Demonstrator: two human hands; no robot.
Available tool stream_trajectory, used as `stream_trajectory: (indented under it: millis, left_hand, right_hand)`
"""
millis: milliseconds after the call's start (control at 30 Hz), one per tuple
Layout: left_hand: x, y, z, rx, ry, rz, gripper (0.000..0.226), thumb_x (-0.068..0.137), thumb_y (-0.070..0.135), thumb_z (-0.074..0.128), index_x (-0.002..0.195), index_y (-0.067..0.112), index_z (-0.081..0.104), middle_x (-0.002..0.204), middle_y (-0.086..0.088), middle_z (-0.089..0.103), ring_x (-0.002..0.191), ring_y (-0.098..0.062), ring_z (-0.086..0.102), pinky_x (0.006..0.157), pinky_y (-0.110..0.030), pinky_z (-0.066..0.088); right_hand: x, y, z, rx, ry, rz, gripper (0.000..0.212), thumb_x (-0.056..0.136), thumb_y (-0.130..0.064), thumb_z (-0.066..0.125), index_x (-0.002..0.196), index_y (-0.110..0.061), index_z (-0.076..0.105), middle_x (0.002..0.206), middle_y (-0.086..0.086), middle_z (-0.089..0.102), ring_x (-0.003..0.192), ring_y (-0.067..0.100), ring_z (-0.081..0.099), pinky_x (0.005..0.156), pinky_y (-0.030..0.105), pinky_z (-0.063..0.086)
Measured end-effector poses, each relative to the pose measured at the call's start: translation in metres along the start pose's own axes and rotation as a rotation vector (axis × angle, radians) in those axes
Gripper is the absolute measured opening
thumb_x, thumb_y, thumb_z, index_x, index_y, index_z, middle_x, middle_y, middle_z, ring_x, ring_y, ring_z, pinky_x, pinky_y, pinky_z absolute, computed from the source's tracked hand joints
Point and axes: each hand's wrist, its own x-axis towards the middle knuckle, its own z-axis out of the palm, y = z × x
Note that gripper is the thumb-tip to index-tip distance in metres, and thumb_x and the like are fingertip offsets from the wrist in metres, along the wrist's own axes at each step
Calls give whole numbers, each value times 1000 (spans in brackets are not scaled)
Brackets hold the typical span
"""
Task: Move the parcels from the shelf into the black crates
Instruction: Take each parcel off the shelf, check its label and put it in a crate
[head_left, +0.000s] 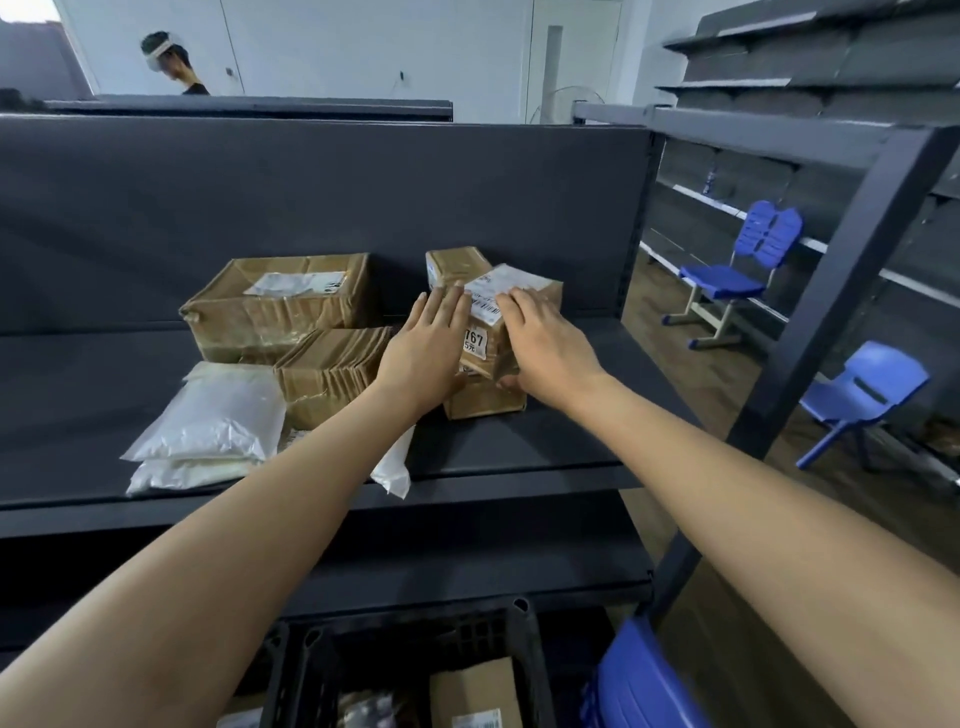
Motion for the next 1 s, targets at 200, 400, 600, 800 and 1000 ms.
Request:
stream_trajectory:
  millis: [200,400,600,800,1000]
  left_hand:
    - [6,7,15,-46,118,-33,63,98,11,43,149,-3,9,157,-20,15,147,-32,8,120,-38,8]
    - [-6,1,3,-132,129,46,83,88,22,63,149,-2,13,157,-18,16,147,-31,8,119,-36,4]
    - [-52,-15,-36,-494,156,91,102,76,65,58,152,13,12,160,4,12,146,-7,10,108,-21,22]
    - [-102,-21,-57,-1248,-176,-489,62,90,64,39,127,19,58,131,-6,60,111,-14,57,89,-23,44]
    - [-156,-17,-59,-1868,-458,-661,43,86,49,53,109,16,69,108,-6,73,88,-15,71,64,-23,56]
  right_hand:
    - [2,4,9,-2,76,-29,101,65,-32,85,142,-2,27,145,15,33,138,30,27,104,40,40]
    - [-9,7,0,-23,117,-97,99,66,-33,84,141,1,30,145,17,36,137,31,31,99,40,45]
    - [-39,6,-24,-37,183,-194,106,56,-39,88,138,4,37,141,21,43,135,33,38,101,37,42]
    - [-80,-12,-44,-4,245,-413,97,60,-38,87,134,8,43,138,25,47,132,37,43,102,45,45]
    - [-114,-47,-41,4,339,-642,91,65,-40,84,131,10,44,135,27,50,129,38,45,106,46,41]
